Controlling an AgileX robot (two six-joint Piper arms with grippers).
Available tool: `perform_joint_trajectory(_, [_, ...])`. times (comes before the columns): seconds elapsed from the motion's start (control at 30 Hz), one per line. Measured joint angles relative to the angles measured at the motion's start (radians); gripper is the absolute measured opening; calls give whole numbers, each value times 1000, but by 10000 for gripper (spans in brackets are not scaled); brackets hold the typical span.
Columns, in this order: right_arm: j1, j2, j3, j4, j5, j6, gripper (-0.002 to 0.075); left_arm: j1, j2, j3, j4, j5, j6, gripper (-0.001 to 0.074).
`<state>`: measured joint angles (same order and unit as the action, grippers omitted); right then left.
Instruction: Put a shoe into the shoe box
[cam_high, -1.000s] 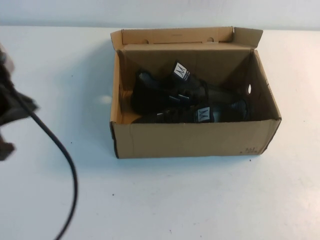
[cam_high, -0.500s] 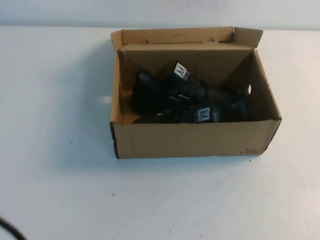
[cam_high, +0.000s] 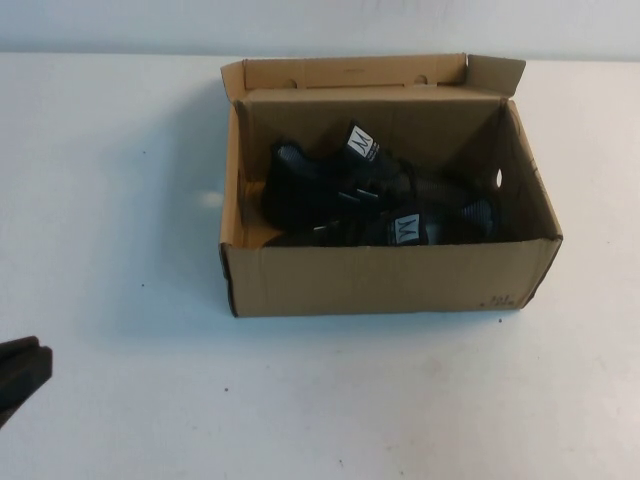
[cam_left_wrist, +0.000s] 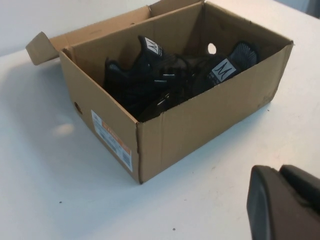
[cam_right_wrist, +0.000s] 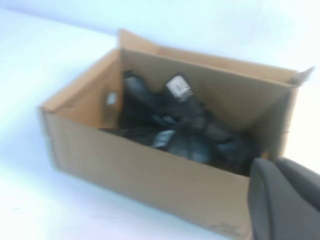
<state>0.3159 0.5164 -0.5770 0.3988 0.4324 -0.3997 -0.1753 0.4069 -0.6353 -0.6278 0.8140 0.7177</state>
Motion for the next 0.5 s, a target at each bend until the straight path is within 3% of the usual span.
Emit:
perform_joint_trajectory(0.23, [0, -74, 193, 6, -242, -21, -16, 0, -1, 9, -26, -16, -13, -1])
perform_joint_trajectory(0.5, [0, -74, 228, 14, -195, -24, -16, 0, -1, 9, -30, -18, -15, -1])
